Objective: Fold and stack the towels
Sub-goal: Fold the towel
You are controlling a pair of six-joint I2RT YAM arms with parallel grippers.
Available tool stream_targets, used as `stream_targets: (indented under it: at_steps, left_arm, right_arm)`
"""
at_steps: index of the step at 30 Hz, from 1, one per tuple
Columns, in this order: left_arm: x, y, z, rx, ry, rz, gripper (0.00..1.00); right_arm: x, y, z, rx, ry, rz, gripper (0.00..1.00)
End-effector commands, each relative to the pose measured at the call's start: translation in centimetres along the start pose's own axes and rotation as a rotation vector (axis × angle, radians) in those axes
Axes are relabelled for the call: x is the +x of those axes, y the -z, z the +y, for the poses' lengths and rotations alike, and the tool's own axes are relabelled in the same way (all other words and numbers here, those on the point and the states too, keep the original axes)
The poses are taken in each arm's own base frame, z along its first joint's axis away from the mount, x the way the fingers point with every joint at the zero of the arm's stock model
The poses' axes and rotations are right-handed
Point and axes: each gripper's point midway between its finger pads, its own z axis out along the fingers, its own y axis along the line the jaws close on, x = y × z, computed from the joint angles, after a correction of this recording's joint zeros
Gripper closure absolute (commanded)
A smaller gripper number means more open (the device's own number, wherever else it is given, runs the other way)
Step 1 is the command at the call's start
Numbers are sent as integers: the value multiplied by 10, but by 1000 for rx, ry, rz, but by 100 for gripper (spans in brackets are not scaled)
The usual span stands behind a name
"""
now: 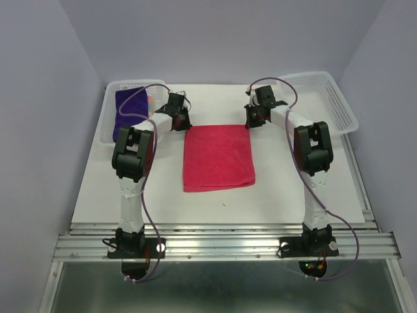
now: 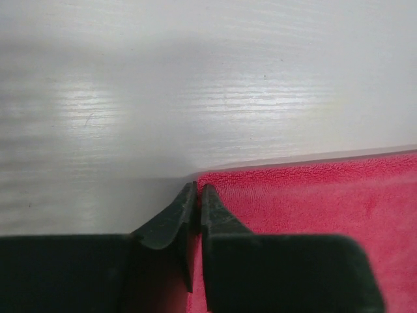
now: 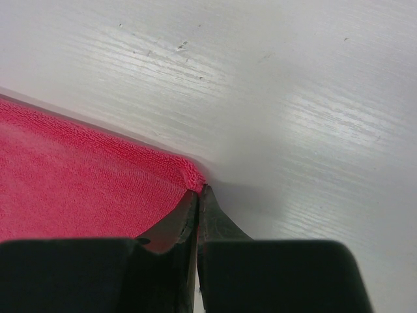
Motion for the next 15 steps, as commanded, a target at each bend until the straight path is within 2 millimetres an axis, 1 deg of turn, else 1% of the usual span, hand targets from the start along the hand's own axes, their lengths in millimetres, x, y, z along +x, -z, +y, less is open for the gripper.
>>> stream_targets:
  at_steps: [1,2,3,4,6,7,8,9,10,11,12,13,14,15]
  left_arm:
    - [-16,3,-5,11,-3,-36,97]
    - [-17,4,-5,7,-1,-39,100]
    - [-19,5,-6,12,-3,-42,100]
    - [-25,11,-10,24,-4,-60,100]
    - [-26,19,-11,32,-7,-75,100]
    - [-36,32,-16,46,-9,-111,100]
    - [-33,36,-16,56,-10,-127,100]
    - [-42,52,-21,76,-13,-161,100]
    - [-49,58,-25,97,-15,-199,100]
    - [-40,61,-25,104,-18,-192,100]
    - [-40,66,-27,113,-17,-201,100]
    - [-45,77,-32,130,-20,-225,100]
    - [-38,78,-35,149,-31,-218,100]
    - [-40,86,-39,159,-31,-229,100]
  right_arm:
    - [-19,9,0,-14,21,-44,99]
    - [-21,11,1,-16,22,-50,99]
    - [-21,12,2,-19,24,-50,99]
    - [-19,13,3,-26,22,-45,99]
    - [-23,22,7,-42,61,-57,99]
    - [-25,25,9,-52,63,-70,99]
    - [-26,33,11,-54,63,-80,99]
    - [-27,36,12,-59,62,-87,99]
    - [-28,41,14,-64,64,-95,99]
    - [-21,42,16,-71,60,-85,99]
    - [-28,52,20,-85,60,-114,99]
    - [-27,56,22,-93,60,-119,99]
    - [-26,59,24,-100,58,-122,99]
    - [-24,66,28,-117,59,-127,99]
